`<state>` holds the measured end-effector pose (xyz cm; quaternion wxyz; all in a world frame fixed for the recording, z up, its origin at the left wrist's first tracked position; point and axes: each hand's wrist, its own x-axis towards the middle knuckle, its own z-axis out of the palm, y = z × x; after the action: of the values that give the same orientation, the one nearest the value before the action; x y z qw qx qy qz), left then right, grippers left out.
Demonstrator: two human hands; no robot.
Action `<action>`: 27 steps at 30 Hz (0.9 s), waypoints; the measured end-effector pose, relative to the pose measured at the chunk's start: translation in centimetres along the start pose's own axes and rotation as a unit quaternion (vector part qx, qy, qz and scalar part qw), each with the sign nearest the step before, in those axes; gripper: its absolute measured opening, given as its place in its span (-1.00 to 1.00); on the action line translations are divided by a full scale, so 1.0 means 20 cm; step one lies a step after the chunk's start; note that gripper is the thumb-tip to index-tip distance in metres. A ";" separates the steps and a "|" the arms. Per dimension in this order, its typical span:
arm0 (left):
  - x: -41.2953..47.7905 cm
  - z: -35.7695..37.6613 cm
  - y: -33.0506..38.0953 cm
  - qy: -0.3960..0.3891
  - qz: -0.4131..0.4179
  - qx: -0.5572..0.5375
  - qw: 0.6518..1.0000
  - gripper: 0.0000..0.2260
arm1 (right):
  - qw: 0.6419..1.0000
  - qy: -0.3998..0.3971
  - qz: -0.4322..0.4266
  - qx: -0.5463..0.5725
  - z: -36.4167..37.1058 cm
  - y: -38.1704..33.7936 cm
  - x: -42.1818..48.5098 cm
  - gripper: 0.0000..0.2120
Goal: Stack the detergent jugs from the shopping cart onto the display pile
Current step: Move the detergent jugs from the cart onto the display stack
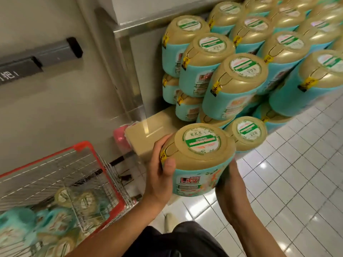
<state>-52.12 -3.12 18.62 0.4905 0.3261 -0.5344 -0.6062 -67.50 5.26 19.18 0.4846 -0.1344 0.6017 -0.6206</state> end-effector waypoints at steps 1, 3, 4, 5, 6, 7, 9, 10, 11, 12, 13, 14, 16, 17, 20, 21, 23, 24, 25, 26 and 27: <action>0.01 0.06 0.00 -0.037 0.010 -0.004 0.999 -0.39 | 1.000 0.015 -0.021 0.004 -0.05 -0.04 -0.01 -0.53; 0.05 0.19 0.00 -0.104 0.038 -0.005 0.994 -0.38 | 0.997 0.042 -0.063 0.016 -0.14 -0.12 -0.02 -0.55; 0.07 0.25 0.01 -0.127 0.050 -0.007 0.991 -0.37 | 0.995 0.055 -0.081 0.021 -0.17 -0.17 -0.02 -0.56; 0.09 0.31 0.02 -0.143 0.057 -0.009 0.988 -0.34 | 0.992 0.070 -0.097 0.026 -0.21 -0.22 -0.01 -0.58; 0.11 0.36 0.03 -0.154 0.060 -0.013 0.986 -0.32 | 0.990 0.081 -0.110 0.028 -0.24 -0.26 0.00 -0.60; 0.14 0.41 0.04 -0.163 0.061 -0.018 0.985 -0.30 | 0.988 0.086 -0.123 0.028 -0.27 -0.30 0.02 -0.62; 0.20 0.50 0.05 -0.171 0.071 -0.020 0.983 -0.31 | 0.985 0.093 -0.141 0.032 -0.31 -0.37 0.07 -0.62; 0.22 0.54 0.06 -0.174 0.077 -0.015 0.982 -0.30 | 0.984 0.096 -0.147 0.035 -0.33 -0.40 0.09 -0.61; 0.25 0.58 0.07 -0.177 0.086 -0.007 0.980 -0.29 | 0.983 0.097 -0.151 0.038 -0.35 -0.43 0.12 -0.59; 0.28 0.62 0.08 -0.178 0.093 0.005 0.980 -0.26 | 0.982 0.096 -0.156 0.042 -0.36 -0.46 0.15 -0.58; 0.31 0.65 0.08 -0.179 0.099 0.020 0.979 -0.22 | 0.981 0.096 -0.160 0.048 -0.37 -0.48 0.18 -0.59; 0.34 0.67 0.09 -0.181 0.103 0.035 0.977 -0.18 | 0.981 0.095 -0.163 0.055 -0.38 -0.51 0.22 -0.59; 0.40 0.71 0.11 -0.189 0.100 0.074 0.974 -0.13 | 0.979 0.095 -0.167 0.065 -0.40 -0.55 0.29 -0.58; 0.42 0.72 0.11 -0.192 0.094 0.099 0.972 -0.11 | 0.979 0.097 -0.168 0.071 -0.40 -0.56 0.33 -0.56; 0.44 0.73 0.11 -0.191 0.100 0.194 0.957 -0.11 | 0.977 0.090 -0.178 0.079 -0.42 -0.58 0.44 -0.53; 0.44 0.73 0.10 -0.188 0.108 0.221 0.951 -0.12 | 0.976 0.087 -0.181 0.081 -0.43 -0.58 0.47 -0.53; 0.43 0.74 0.09 -0.174 0.125 0.251 0.944 -0.13 | 0.975 0.086 -0.183 0.090 -0.45 -0.56 0.51 -0.52; 0.42 0.75 0.09 -0.165 0.125 0.250 0.946 -0.14 | 0.974 0.086 -0.185 0.094 -0.47 -0.55 0.52 -0.50; 0.41 0.76 0.09 -0.153 0.119 0.241 0.951 -0.15 | 0.974 0.085 -0.189 0.094 -0.48 -0.54 0.53 -0.49; 0.40 0.77 0.09 -0.139 0.110 0.230 0.957 -0.15 | 0.973 0.084 -0.192 0.091 -0.48 -0.53 0.54 -0.48; 0.40 0.78 0.09 -0.124 0.101 0.224 0.961 -0.15 | 0.973 0.083 -0.194 0.089 -0.48 -0.52 0.55 -0.47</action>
<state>-68.39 -5.46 24.68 0.3935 0.2939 -0.7433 -0.4542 -84.79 0.81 21.43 0.3135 -0.1533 0.5447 -0.7626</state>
